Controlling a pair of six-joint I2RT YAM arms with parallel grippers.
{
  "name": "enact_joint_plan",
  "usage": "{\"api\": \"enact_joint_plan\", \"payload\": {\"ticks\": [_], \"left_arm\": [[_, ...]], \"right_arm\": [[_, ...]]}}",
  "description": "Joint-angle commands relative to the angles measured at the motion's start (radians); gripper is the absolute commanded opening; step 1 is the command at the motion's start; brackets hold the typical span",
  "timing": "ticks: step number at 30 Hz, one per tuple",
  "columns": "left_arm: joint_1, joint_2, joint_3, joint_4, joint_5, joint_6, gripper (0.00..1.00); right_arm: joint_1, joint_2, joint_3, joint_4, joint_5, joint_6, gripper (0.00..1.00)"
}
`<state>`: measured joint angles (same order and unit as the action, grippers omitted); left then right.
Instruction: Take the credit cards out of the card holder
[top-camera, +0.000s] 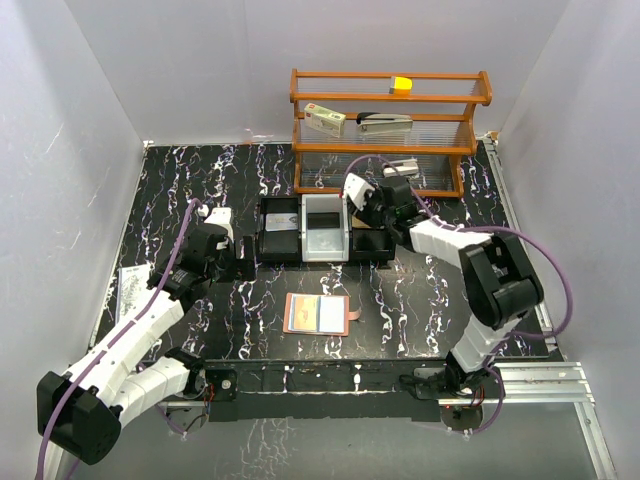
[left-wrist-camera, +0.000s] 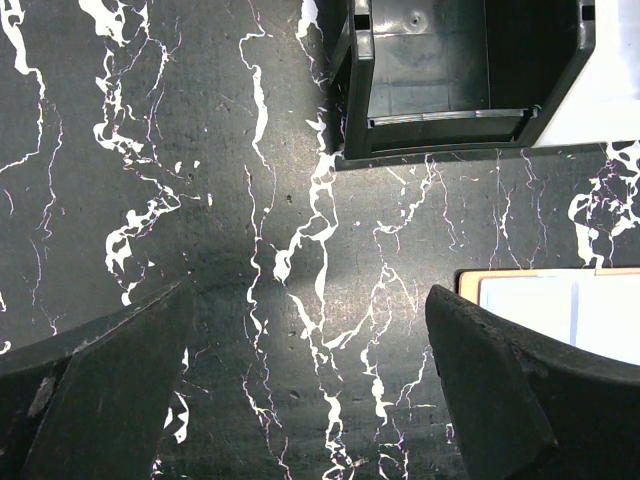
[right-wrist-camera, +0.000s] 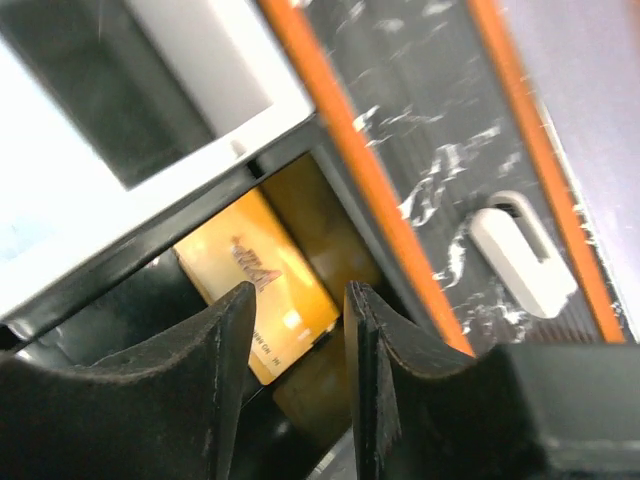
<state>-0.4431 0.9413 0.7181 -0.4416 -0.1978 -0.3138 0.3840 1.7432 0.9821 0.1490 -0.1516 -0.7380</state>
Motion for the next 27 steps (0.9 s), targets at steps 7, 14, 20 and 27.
{"api": "enact_joint_plan", "payload": {"ticks": [7, 14, 20, 27], "left_arm": [[0.003, -0.006, 0.003, 0.008, -0.01, 0.007, 0.99], [0.003, 0.004, -0.001, 0.024, -0.026, 0.008, 0.99], [0.003, 0.0, -0.001, 0.023, -0.044, 0.004, 0.99], [0.003, 0.0, -0.004, 0.026, -0.056, 0.001, 0.99]], "right_arm": [[-0.005, -0.42, -0.189, 0.461, 0.217, 0.668, 0.79], [-0.004, -0.551, -0.146, 0.152, 0.205, 1.117, 0.93], [-0.005, -0.644, -0.209, 0.095, -0.014, 1.26, 0.98], [0.023, -0.621, -0.33, 0.075, -0.256, 1.457, 0.98]]}}
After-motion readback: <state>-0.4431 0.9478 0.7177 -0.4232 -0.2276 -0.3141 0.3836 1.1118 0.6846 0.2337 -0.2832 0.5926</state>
